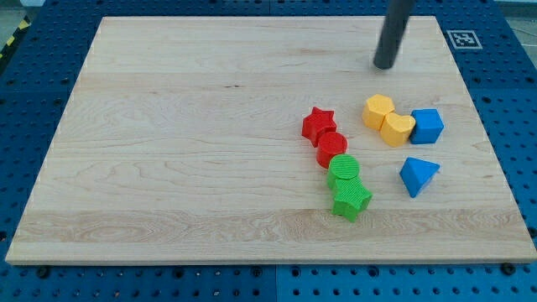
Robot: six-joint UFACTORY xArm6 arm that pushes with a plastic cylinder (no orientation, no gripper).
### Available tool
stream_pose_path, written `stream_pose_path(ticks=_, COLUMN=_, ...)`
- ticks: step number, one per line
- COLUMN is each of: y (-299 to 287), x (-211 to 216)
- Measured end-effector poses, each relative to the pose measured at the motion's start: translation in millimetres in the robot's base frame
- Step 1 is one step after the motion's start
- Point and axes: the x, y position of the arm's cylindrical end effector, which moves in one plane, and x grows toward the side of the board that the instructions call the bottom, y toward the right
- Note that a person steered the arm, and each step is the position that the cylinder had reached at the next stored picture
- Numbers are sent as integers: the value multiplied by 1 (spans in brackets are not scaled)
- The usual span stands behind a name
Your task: Move the blue cube to the bottom right of the yellow heart
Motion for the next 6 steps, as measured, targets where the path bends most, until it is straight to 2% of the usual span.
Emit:
stream_pose_path(ticks=1, y=17, x=23)
stream_pose_path(ticks=2, y=57, x=47)
stream_pose_path(ticks=4, y=51, x=75)
stream_pose_path(ticks=6, y=32, x=75)
